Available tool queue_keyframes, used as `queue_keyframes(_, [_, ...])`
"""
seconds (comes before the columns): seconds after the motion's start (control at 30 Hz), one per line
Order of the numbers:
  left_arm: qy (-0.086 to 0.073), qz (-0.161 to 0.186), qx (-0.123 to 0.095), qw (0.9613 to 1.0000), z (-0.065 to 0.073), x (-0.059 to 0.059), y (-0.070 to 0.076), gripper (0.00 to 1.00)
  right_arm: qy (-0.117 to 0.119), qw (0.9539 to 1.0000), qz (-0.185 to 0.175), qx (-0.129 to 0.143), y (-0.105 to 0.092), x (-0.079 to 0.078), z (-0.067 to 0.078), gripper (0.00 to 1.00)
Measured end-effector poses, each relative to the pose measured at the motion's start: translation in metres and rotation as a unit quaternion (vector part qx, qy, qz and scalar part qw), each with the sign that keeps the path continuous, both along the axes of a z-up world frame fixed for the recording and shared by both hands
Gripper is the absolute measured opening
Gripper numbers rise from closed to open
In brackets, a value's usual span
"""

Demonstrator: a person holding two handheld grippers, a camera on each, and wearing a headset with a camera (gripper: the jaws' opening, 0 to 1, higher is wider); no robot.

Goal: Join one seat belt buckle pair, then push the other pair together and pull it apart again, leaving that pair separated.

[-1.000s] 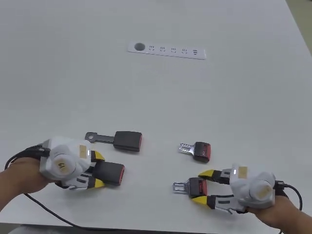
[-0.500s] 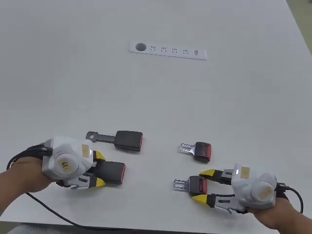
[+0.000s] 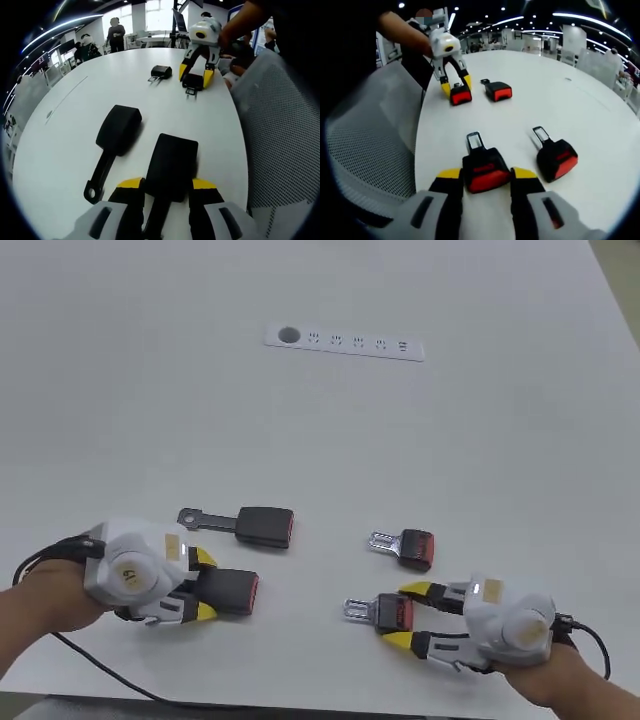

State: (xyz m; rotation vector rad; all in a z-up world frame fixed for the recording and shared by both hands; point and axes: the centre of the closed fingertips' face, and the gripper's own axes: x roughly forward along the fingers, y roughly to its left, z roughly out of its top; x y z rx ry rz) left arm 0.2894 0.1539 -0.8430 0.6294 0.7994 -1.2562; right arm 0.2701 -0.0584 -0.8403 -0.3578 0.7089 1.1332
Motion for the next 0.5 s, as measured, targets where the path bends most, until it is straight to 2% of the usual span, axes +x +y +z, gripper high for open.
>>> queue_keyframes(0.5, [0.002,-0.002,-0.008,1.0000,0.001,0.000,-0.001,0.35,-0.009,0.9998,0.001,0.018,0.031,0.006,0.000,0.36])
